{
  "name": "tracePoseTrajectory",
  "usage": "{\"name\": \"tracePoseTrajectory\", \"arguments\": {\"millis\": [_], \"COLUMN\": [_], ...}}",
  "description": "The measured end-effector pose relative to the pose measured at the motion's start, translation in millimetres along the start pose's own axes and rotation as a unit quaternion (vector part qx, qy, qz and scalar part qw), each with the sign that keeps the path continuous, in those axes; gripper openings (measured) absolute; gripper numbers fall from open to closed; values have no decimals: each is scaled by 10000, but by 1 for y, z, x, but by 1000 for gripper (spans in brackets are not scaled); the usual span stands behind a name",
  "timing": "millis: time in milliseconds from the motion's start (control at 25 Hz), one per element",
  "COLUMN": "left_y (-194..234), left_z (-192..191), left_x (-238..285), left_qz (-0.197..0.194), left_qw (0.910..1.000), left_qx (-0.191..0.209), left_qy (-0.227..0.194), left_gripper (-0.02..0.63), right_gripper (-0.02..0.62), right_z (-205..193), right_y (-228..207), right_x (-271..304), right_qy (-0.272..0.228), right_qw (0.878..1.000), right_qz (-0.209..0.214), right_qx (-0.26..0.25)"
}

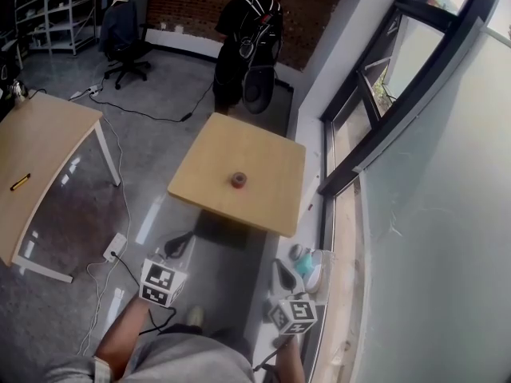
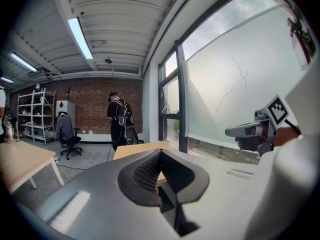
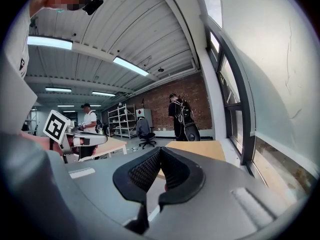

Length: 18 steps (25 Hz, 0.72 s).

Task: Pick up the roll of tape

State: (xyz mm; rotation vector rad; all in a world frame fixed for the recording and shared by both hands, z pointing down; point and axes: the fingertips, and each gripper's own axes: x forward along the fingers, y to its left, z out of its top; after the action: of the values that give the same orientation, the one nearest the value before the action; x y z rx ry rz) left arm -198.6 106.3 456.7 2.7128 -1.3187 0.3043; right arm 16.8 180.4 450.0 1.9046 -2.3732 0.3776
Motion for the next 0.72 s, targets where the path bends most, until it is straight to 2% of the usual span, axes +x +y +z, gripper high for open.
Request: {"name": "tracePoseTrajectory", "arguments": {"millis": [280, 720], "left_y": [5, 12], "left_z": [0, 6], "left_x": [18, 81], "left_qz": [-49, 99], "left_qw": [10000, 9998], "left_qx": [11, -30], "left_qy": [60, 143], "left_gripper": [0, 0], "right_gripper": [14, 14], "right_z": [-1, 4], "right_y": [-5, -55], "right_x": [18, 69], "right_qy": [19, 68], "right_qw": [10000, 9998], "right_qz": [14, 131], "right_qx": [27, 117]}}
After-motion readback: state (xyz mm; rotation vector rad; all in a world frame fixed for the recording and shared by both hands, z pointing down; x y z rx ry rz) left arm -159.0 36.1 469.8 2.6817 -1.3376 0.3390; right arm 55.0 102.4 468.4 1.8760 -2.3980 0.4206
